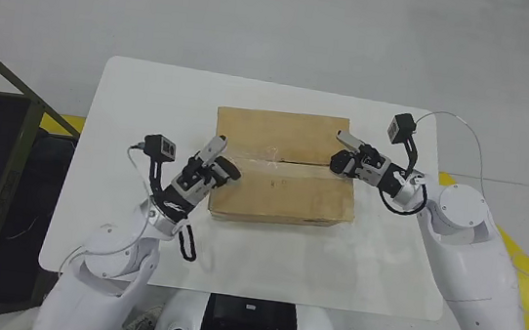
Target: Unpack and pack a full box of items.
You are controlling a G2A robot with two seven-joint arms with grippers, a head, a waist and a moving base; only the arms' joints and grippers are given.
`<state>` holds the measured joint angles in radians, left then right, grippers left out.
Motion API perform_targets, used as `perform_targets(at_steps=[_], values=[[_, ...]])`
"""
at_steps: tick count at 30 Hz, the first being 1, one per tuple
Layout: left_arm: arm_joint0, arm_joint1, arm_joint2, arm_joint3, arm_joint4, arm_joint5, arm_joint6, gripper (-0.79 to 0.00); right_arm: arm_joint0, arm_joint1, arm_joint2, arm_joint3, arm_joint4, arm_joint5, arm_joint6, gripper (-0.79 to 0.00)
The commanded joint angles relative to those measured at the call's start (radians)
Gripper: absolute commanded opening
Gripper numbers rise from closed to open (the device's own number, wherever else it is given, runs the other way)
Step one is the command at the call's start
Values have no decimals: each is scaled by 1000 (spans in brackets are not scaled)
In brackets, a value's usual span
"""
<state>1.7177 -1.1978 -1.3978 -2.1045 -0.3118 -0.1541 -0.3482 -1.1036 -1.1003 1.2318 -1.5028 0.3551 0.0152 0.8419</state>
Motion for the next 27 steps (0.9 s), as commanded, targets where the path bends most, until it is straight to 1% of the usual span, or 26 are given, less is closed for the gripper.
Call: perform_targets(at_steps=[1, 3, 5, 6, 8, 10, 13, 19, 24, 27], values=[[-27, -4, 45, -3, 9, 0, 0, 0, 0, 0, 0, 0, 0, 0, 0, 0], [-61, -10, 98, 0, 7, -19, -3, 0, 0, 0, 0, 0, 0, 0, 0, 0], [-95, -15, 149, 3, -12, -59, -49, 0, 0, 0, 0, 0, 0, 0, 0, 0], [-106, -16, 161, 10, -27, -79, -70, 0, 0, 0, 0, 0, 0, 0, 0, 0], [-113, -17, 148, 17, -29, -142, -59, 0, 0, 0, 0, 0, 0, 0, 0, 0], [-99, -15, 114, 18, -47, -165, -43, 0, 0, 0, 0, 0, 0, 0, 0, 0], [-72, -11, 46, 10, -72, -157, -17, 0, 0, 0, 0, 0, 0, 0, 0, 0], [-18, -1, -87, 1, -53, -162, -3, 0, 0, 0, 0, 0, 0, 0, 0, 0], [-8, 5, -191, 65, -29, -179, 14, 0, 0, 0, 0, 0, 0, 0, 0, 0], [-7, 8, -251, 97, -56, -184, 15, 0, 0, 0, 0, 0, 0, 0, 0, 0]])
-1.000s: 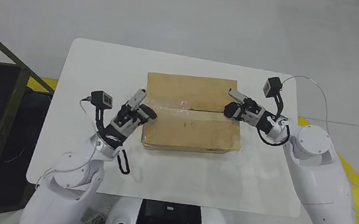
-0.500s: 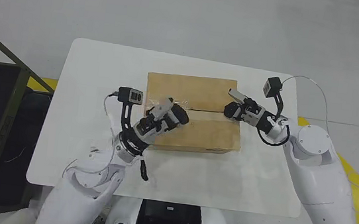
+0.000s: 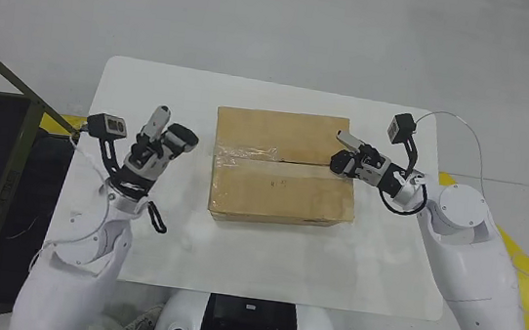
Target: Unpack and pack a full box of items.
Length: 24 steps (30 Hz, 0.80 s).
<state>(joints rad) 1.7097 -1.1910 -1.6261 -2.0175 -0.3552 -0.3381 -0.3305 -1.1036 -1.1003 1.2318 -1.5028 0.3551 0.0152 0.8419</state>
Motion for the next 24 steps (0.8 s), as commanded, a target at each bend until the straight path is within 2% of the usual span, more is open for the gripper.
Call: perform_targets(at_steps=[1, 6, 13, 17, 24], values=[[1, 3, -44, 23, -17, -3, -10, 0, 0, 0, 0, 0, 0, 0, 0, 0], [5, 10, -130, 75, -20, -6, -61, 0, 0, 0, 0, 0, 0, 0, 0, 0], [-20, 19, -207, 153, 11, 5, -91, 0, 0, 0, 0, 0, 0, 0, 0, 0], [-83, 23, -226, 204, 27, 27, -78, 0, 0, 0, 0, 0, 0, 0, 0, 0], [-206, 25, -187, 290, 67, 65, -60, 0, 0, 0, 0, 0, 0, 0, 0, 0]])
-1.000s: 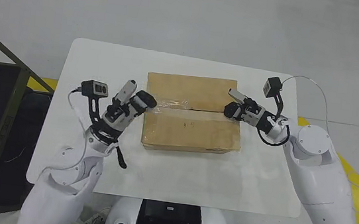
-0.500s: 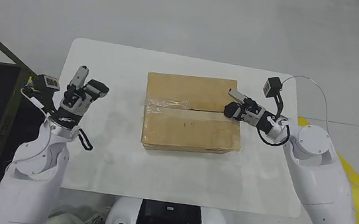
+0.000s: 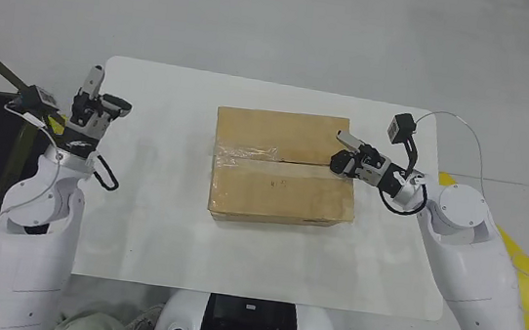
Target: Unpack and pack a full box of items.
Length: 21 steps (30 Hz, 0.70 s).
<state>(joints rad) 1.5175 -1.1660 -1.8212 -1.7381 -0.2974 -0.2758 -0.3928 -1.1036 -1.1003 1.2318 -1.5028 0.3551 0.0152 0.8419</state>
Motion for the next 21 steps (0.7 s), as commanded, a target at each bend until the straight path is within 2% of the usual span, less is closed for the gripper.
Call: perform_targets(at_steps=[1, 21], values=[[-22, 0, 15, 18, 13, 3, 4, 0, 0, 0, 0, 0, 0, 0, 0, 0], [-31, -1, 26, 29, 21, 2, 7, 0, 0, 0, 0, 0, 0, 0, 0, 0]])
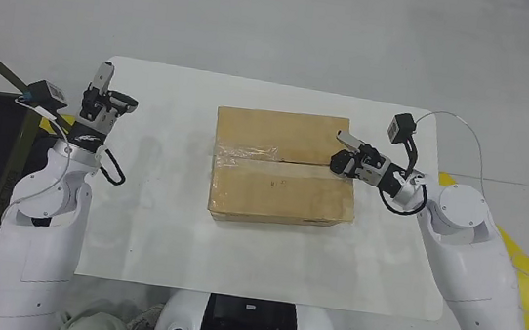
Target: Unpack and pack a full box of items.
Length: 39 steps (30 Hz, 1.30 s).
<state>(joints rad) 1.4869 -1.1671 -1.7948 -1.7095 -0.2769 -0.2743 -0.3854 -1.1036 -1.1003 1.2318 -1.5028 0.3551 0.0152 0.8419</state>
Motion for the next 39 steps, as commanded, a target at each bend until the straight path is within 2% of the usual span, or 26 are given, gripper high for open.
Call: perform_targets(at_steps=[1, 13, 20, 22, 25, 39], values=[[0, 0, 0, 0, 0, 0, 0, 0, 0, 0, 0, 0, 0, 0, 0, 0], [0, 0, 0, 0, 0, 0, 0, 0, -18, 6, 16, -54, -5, 41, 15, 0], [0, 0, 0, 0, 0, 0, 0, 0, -8, 6, 42, -99, 101, 51, 62, 0], [0, 0, 0, 0, 0, 0, 0, 0, 8, 1, 34, -105, 132, 75, 37, 0], [0, 0, 0, 0, 0, 0, 0, 0, 34, -11, -6, -103, 213, 88, 38, 0], [0, 0, 0, 0, 0, 0, 0, 0, 224, -92, -279, 52, 287, 55, -4, 0]])
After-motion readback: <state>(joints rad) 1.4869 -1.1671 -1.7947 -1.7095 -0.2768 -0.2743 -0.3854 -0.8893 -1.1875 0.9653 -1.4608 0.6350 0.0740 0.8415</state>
